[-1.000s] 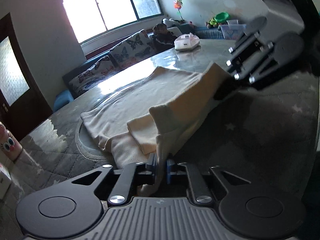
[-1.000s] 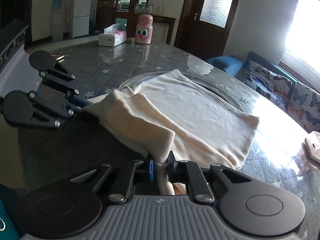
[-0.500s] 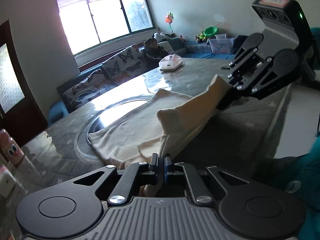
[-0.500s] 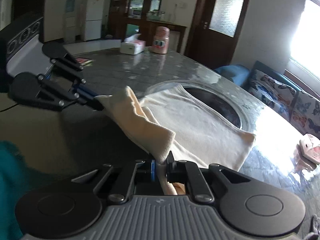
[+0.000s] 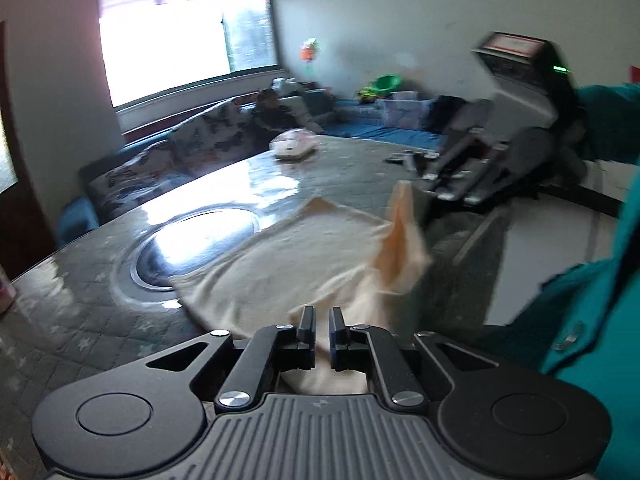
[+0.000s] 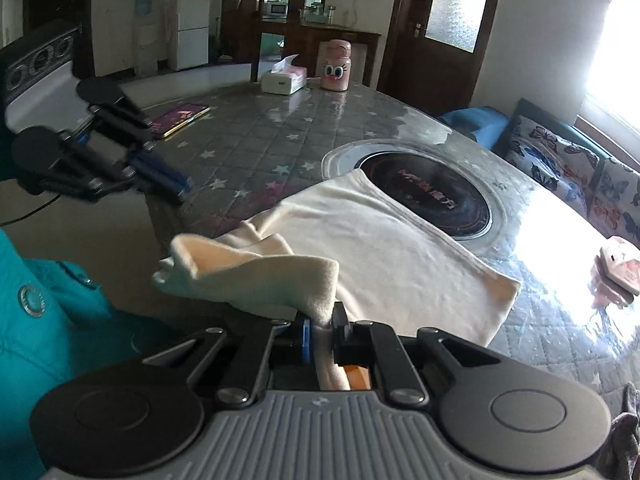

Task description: Fold clothes

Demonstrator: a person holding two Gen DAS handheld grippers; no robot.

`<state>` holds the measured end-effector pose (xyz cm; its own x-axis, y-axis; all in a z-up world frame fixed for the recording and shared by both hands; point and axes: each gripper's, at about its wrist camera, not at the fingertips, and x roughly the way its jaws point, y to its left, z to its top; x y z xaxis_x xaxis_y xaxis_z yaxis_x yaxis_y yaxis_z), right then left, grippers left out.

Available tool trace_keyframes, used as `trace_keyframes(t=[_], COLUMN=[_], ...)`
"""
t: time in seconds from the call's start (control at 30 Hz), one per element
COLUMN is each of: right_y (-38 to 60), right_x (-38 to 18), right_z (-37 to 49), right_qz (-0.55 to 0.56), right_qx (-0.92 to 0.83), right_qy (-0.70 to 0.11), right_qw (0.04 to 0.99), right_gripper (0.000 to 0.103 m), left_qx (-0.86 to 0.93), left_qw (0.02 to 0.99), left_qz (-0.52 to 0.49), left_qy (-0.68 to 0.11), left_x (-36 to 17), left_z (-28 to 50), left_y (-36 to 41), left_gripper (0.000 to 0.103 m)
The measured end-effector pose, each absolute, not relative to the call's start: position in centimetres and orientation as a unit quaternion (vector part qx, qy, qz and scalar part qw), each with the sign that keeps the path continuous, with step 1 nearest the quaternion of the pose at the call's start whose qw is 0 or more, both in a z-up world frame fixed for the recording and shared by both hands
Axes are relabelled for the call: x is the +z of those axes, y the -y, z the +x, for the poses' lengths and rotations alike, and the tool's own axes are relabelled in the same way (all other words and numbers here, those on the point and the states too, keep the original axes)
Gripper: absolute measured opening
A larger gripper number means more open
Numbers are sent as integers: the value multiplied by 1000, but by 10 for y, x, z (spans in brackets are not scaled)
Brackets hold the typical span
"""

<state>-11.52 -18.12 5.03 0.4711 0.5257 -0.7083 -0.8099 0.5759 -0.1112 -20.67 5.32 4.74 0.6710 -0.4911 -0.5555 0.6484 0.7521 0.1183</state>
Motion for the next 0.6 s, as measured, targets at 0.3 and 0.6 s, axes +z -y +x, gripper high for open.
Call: trace_keyframes(t=[0.3, 0.6], right_y=[187, 195], right_x=[55, 59], right_z=[-100, -112], right_qz=[-199, -193], right_qx=[389, 402], right_qy=[-322, -314], right_qw=[840, 839], right_gripper=[9, 9], left_qx=[-318, -303], left_qw=[887, 884], left_qz=[206, 222], left_qy=[-266, -279], left_x=[20, 13], left_z=[-212, -203], left_y=[-17, -22], left_gripper=[61, 11])
